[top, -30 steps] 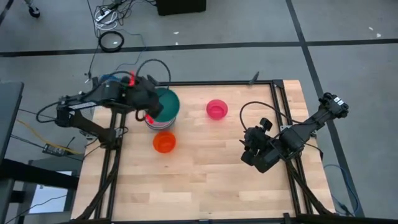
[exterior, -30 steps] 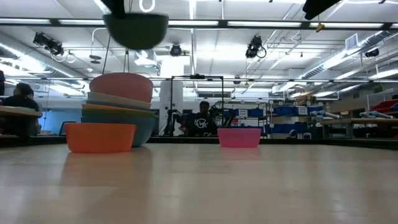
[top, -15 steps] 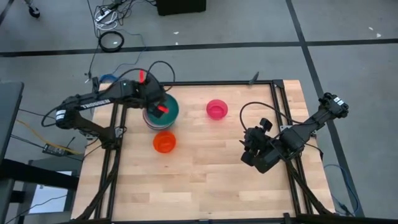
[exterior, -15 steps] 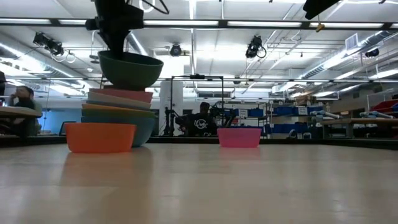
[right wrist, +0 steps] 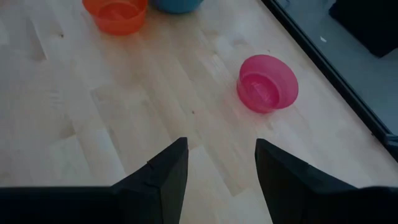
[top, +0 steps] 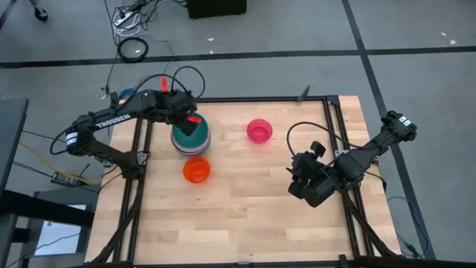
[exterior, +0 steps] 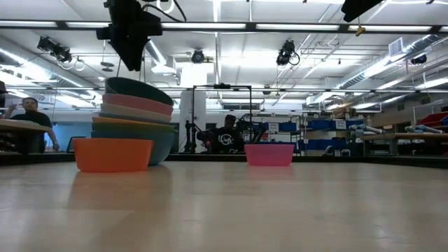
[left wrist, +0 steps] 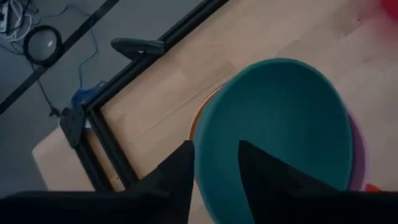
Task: Nest bowls inside each other
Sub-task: Stack the dark green bowl on top of the pink bowl
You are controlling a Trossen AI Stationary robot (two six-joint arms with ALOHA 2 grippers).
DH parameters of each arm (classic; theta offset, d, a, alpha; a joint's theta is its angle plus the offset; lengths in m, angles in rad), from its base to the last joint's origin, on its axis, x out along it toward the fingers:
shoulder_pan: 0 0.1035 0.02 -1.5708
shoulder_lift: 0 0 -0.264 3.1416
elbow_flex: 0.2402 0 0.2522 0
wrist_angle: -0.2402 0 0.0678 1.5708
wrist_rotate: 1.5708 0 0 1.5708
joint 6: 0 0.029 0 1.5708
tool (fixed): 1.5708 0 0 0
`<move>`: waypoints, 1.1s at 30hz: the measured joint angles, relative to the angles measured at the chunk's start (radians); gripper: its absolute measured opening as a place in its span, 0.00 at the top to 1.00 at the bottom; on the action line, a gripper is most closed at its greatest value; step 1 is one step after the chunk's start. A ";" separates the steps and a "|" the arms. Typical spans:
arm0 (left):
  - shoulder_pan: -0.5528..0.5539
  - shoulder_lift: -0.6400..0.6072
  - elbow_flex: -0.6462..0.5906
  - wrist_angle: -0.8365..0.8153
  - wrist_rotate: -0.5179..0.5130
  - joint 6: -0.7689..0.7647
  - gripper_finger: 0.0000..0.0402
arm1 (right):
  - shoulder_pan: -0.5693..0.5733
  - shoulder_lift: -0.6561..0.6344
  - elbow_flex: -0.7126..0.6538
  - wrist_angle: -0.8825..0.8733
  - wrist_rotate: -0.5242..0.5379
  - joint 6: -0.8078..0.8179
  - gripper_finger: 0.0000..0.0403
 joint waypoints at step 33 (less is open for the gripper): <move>0.036 -0.026 -0.157 0.052 0.037 -0.027 0.65 | 0.000 0.000 0.000 0.015 0.002 0.009 0.57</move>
